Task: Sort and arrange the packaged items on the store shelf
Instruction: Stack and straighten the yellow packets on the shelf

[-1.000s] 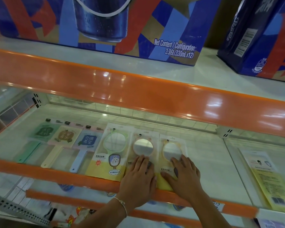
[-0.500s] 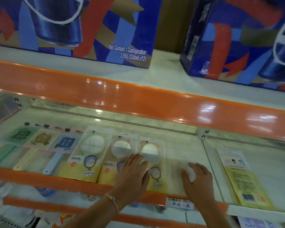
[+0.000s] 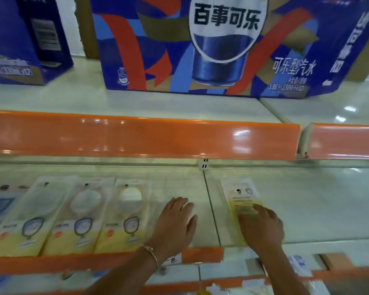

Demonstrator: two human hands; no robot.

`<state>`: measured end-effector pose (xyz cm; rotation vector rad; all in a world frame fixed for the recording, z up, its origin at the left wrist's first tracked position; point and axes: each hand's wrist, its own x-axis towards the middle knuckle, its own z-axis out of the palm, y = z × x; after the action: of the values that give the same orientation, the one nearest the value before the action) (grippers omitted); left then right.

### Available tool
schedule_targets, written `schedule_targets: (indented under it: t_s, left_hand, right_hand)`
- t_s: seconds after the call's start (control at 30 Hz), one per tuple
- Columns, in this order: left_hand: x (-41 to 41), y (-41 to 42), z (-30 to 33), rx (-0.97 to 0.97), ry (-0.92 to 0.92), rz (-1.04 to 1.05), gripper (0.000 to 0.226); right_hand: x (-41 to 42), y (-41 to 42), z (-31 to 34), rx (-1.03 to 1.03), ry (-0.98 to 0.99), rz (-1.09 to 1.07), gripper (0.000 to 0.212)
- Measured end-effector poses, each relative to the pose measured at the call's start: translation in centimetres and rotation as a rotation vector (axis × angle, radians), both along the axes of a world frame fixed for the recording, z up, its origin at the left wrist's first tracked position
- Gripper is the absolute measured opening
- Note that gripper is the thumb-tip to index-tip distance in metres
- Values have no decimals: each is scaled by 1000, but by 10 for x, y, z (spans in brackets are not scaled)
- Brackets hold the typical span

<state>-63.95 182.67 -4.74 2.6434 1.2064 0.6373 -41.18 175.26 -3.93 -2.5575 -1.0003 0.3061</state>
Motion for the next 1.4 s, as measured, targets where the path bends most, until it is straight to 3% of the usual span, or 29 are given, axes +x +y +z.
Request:
schedule_targets:
  t_s: [0.17,0.33,0.57,0.7,0.87,0.97,1.07,1.13,1.3,1.4]
  left_hand:
    - [25,-6,4,-104,-9,20,64]
    - [29,-11,-3,-136,12,71,64]
    - [21,-14,2,-192,-15,133,61]
    - [16,-17,18,-343,-183,138,45]
    - [9,-18,39,-693,-466,276,27]
    - [3,-16,44,-950,-687,427,39]
    - [-3,-17,51,-1146,-995,481,23]
    - [-8,-16,54,-1171,-1104,509,17]
    - [-20,-11,54,-1165,-1114,453,11]
    - [-26,-14,54,-1001,-850,387,15]
  right_hand:
    - [21,-1,8,-135,70,9,87]
    - [42,8,-3,-136,177,132,91]
    - [42,13,14,170,492,98,72]
    - [16,9,24,417,829,75,72]
    - [-36,2,23,505,1063,231,84]
    - [-66,-6,23,465,1078,370,77]
    - [-79,-7,20,423,1002,423,74]
    - [-82,-6,22,418,974,450,69]
    - [-74,2,19,503,980,411,43]
    - [-72,6,19,517,1012,399,44]
